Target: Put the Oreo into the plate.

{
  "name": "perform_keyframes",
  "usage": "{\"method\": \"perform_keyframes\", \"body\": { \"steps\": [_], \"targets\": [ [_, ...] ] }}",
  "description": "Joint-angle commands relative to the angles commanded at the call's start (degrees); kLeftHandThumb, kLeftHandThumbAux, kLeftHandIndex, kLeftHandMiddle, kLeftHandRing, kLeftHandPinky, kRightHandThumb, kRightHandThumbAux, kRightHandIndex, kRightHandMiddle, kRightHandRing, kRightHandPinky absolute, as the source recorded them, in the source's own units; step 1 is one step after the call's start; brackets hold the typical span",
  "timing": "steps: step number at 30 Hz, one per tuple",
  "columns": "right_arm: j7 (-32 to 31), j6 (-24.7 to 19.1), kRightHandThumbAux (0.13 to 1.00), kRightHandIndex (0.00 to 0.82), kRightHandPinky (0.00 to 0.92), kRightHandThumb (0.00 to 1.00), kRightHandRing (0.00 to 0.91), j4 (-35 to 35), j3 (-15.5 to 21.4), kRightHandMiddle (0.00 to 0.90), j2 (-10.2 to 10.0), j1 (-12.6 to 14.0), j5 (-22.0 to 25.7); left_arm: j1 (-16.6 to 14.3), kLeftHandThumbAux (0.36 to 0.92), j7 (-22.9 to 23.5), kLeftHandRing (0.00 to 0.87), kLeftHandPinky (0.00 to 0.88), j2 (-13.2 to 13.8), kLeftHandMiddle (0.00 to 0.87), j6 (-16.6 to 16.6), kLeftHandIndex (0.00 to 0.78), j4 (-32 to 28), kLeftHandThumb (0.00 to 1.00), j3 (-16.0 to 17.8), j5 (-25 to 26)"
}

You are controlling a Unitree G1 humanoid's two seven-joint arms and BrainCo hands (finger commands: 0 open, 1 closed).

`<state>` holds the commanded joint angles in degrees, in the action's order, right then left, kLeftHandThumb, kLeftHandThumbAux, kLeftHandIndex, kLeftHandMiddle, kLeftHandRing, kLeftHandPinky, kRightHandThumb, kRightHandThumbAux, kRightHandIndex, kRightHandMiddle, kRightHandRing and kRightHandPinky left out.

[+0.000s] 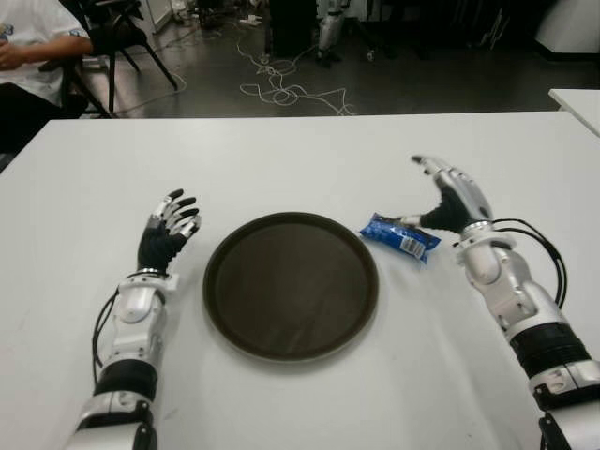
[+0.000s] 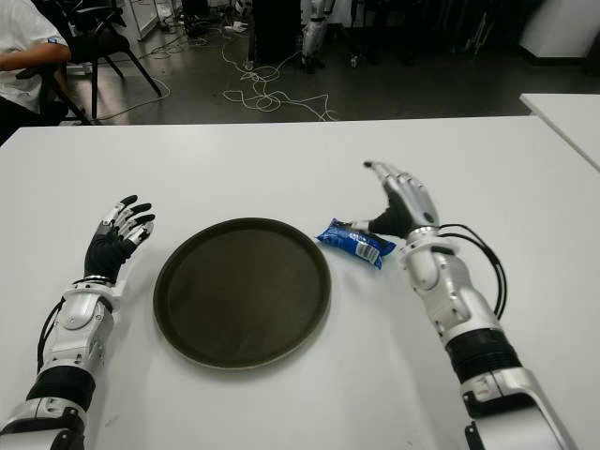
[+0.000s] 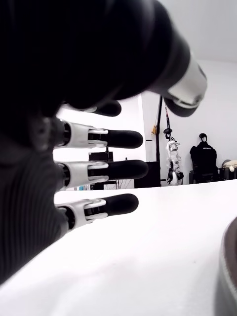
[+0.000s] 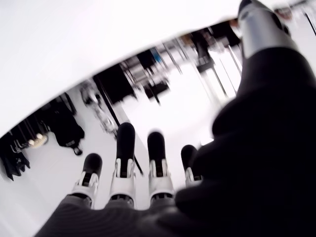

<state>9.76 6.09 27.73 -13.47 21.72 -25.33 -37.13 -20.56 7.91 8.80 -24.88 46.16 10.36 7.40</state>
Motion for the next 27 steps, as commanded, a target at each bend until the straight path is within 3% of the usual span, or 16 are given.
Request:
{"method": "perform_keyframes", "body": {
  "steps": [18,27],
  "targets": [
    [-2.3,-4.4,0.767,0.116,0.150,0.000,0.193,-2.5,-4.1,0.185,-0.2,0.7,-2.7,0.4,0.780,-0.6,0.211,0.217,0.1,0.225,0.4,0.158,-0.5,0.100,-0.2,-0.5],
    [-8.3,-9.4,0.754,0.102,0.084,0.000,0.132,-5.5,-6.0,0.137,0.4,1.0,-4.3,0.5,0.771,-0.9,0.210,0.206,0.0,0.225,0.6,0.156,-1.1,0.102,-0.4,-0.8]
  ]
}}
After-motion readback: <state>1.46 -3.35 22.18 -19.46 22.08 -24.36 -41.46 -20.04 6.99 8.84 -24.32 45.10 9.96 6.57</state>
